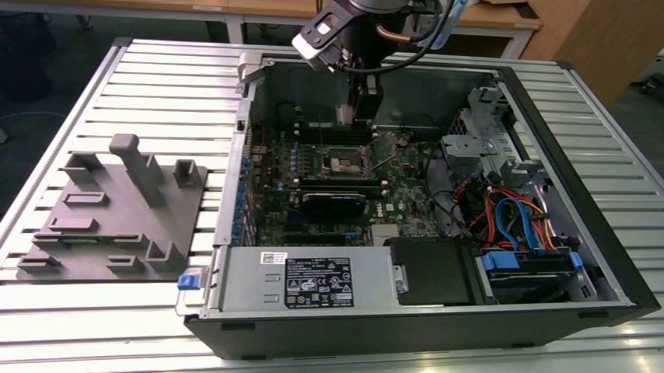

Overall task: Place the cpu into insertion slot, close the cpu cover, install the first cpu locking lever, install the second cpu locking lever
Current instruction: 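Place the cpu into insertion slot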

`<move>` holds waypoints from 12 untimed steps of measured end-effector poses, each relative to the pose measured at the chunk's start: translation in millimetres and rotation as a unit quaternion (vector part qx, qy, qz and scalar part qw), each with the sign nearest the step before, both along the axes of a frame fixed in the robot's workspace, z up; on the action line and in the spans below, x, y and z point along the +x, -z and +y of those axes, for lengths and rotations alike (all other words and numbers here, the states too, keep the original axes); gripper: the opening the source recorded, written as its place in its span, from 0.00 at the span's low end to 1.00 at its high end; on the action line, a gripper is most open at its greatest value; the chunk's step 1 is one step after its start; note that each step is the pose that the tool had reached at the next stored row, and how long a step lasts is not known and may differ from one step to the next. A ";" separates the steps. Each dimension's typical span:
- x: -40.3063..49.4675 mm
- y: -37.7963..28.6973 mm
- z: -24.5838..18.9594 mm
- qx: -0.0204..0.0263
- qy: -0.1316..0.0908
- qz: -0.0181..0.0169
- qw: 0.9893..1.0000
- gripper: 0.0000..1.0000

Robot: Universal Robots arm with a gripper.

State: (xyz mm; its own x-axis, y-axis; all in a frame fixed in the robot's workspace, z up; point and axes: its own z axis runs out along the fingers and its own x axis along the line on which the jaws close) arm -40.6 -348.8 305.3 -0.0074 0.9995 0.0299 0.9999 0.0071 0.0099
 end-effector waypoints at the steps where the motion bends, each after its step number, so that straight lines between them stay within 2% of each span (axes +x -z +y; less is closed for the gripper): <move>1: 0.0 0.3 0.0 0.000 0.000 0.000 1.000 0.54; 12: 0.0 4.5 0.0 0.000 0.000 0.000 1.000 0.54</move>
State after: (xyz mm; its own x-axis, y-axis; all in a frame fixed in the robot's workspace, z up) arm -40.5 -348.8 300.8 -0.0074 0.9995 0.0299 0.9999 0.0071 0.0099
